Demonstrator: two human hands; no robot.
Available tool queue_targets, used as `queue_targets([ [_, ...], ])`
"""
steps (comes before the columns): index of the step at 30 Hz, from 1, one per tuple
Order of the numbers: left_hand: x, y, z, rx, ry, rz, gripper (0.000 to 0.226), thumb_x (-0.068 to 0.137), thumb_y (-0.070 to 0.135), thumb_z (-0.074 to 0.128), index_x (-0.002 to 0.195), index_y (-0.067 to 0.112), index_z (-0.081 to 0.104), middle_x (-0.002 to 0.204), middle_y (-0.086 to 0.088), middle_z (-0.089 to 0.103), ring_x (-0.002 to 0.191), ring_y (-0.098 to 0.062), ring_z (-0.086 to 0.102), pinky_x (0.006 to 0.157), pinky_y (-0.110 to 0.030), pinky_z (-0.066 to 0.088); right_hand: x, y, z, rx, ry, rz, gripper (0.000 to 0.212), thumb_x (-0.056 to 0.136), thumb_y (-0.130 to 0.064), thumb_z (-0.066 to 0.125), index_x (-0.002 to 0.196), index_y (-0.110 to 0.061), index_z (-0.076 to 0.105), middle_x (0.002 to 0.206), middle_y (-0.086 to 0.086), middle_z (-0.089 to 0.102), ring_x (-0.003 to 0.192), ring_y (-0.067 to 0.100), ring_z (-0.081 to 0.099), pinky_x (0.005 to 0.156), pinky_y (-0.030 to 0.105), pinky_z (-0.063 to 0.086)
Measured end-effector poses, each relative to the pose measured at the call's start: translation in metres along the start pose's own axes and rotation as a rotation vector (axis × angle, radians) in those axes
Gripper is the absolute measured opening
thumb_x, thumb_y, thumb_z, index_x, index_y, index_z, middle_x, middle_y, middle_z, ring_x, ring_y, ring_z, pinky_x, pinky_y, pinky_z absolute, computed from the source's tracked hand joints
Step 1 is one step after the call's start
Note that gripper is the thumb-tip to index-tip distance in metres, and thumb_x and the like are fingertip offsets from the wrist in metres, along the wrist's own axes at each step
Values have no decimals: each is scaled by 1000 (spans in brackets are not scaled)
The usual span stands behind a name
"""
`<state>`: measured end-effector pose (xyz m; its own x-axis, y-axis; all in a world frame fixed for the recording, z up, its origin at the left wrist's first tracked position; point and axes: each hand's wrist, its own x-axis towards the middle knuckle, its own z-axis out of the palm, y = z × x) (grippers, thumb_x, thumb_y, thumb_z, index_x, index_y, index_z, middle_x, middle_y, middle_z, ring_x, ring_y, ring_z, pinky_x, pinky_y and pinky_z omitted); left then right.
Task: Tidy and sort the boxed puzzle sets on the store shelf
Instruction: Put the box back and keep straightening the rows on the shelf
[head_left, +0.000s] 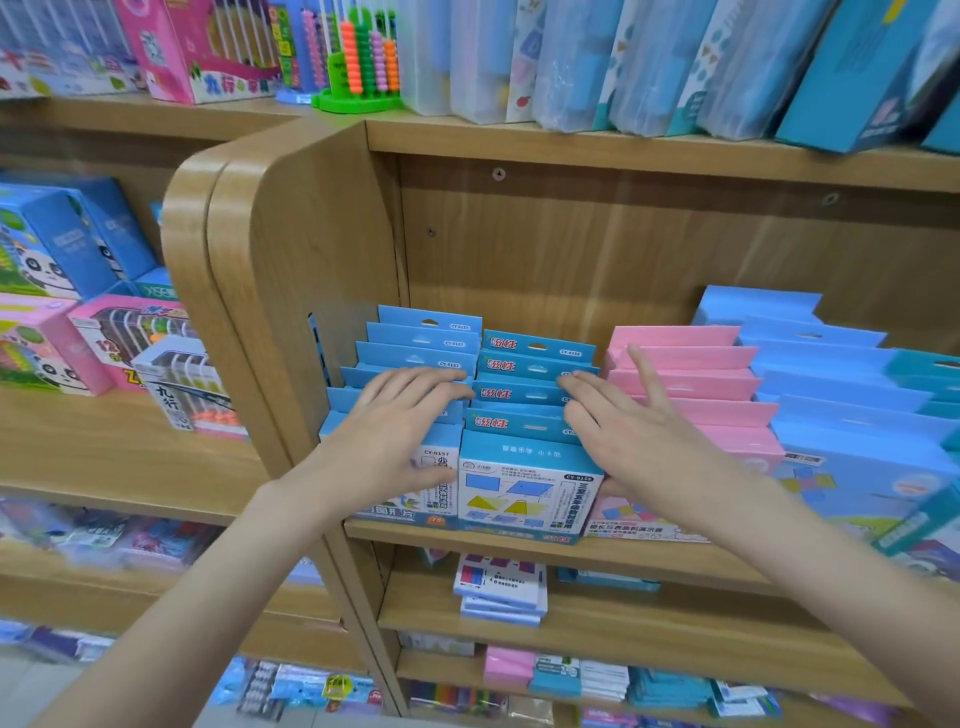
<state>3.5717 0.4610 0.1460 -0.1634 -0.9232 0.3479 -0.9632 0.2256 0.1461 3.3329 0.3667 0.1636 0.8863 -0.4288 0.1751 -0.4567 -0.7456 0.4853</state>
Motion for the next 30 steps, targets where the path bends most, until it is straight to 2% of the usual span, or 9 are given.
queue_targets([
  [5, -3, -2, 1, -56, 9, -2, 74, 70, 65, 51, 133, 32, 28, 143, 9, 36, 129, -7, 23, 106, -30, 11, -1, -3, 0, -16, 30, 50, 87, 31, -31, 92, 97, -11, 39, 119, 14, 62, 115, 28, 57, 98, 65, 22],
  [10, -1, 3, 2, -66, 57, -10, 76, 71, 71, 37, 131, 25, 41, 141, 6, 38, 128, -7, 22, 107, -30, 8, -6, 0, -9, 64, -64, 96, 82, 33, -52, 87, 99, -15, 56, 125, 15, 58, 121, 37, 50, 94, 66, 24],
  [11, 0, 6, 1, -87, 69, -22, 76, 71, 72, 36, 130, 24, 42, 141, 7, 37, 128, -6, 21, 107, -29, 5, -8, 3, -14, 88, -77, 113, 80, 40, -55, 85, 105, -16, 58, 132, 15, 52, 127, 37, 44, 98, 65, 21],
  [13, 4, 11, -3, -127, 102, -32, 72, 74, 70, 35, 129, 24, 43, 139, 8, 39, 128, -4, 21, 109, -27, 0, -17, 11, -18, 189, -84, 174, 78, 62, -56, 74, 127, -20, 47, 152, 9, 24, 142, 30, 12, 108, 59, 2],
  [15, 11, 19, -6, -114, 136, 19, 65, 78, 65, 37, 125, 22, 48, 135, 6, 45, 127, -4, 26, 110, -29, -1, -27, 18, -15, 314, -54, 197, 77, 71, -61, 62, 135, -23, 40, 156, 3, 9, 141, 21, -9, 111, 54, -9],
  [18, 26, 34, -3, -25, 109, 132, 58, 77, 64, 41, 115, 23, 57, 128, 6, 53, 129, -9, 28, 111, -36, 2, -31, 14, -8, 366, -10, 184, 76, 70, -71, 52, 128, -23, 45, 151, 8, 24, 137, 21, 1, 110, 56, 0],
  [21, 37, 46, 8, 72, 74, 208, 59, 71, 64, 44, 108, 22, 61, 122, 4, 57, 127, -14, 30, 109, -40, 5, -31, 5, -2, 409, 49, 224, 79, 67, -72, 44, 130, -25, 35, 146, 9, 35, 134, 22, 11, 108, 54, 9],
  [26, 38, 49, 21, 118, 31, 247, 59, 63, 50, 74, 106, 12, 60, 107, -1, 63, 119, -24, 48, 104, -37, 19, -50, 6, 14, 495, 111, 295, 65, 71, -65, 39, 126, -32, 33, 145, 5, 36, 135, 21, 15, 111, 45, 3],
  [30, 38, 52, 19, 192, 46, 229, 59, 57, 49, 80, 100, 12, 62, 102, -3, 65, 112, -26, 55, 100, -37, 19, -47, 5, 18, 512, 147, 296, 60, 76, -59, 43, 128, -32, 33, 145, 4, 35, 135, 22, 17, 114, 44, 4],
])
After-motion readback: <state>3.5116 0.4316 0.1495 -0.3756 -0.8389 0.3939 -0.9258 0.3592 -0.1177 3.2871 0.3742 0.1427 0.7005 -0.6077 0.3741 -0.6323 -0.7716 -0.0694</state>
